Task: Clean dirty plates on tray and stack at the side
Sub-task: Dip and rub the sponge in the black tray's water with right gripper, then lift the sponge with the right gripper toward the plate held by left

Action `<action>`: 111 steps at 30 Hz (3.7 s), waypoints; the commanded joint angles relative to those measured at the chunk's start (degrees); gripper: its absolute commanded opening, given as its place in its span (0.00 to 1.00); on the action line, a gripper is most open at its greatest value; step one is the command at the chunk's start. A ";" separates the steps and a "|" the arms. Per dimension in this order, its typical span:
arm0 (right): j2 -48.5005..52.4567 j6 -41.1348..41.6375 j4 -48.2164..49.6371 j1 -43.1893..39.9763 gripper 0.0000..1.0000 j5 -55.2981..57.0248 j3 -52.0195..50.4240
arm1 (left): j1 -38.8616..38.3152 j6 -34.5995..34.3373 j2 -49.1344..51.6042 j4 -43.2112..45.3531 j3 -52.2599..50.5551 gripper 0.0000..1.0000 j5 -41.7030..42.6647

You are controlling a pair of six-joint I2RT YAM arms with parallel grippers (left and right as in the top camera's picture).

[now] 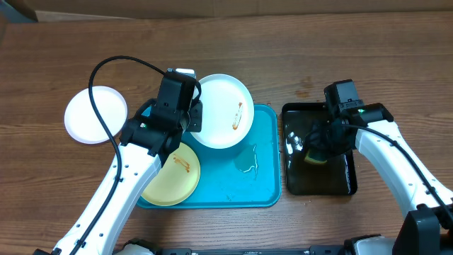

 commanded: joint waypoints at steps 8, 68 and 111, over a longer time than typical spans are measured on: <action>-0.59 0.00 0.39 -0.22 0.04 -1.03 1.11 | 0.33 1.07 0.28 0.00 0.96 0.04 1.16; -2.40 -1.90 -7.13 -0.90 0.04 10.99 11.23 | 0.33 -0.39 0.28 -0.04 0.94 0.04 7.08; 18.14 -16.79 40.65 28.83 0.04 8.22 12.09 | 3.37 0.68 12.13 -0.81 0.74 0.04 0.42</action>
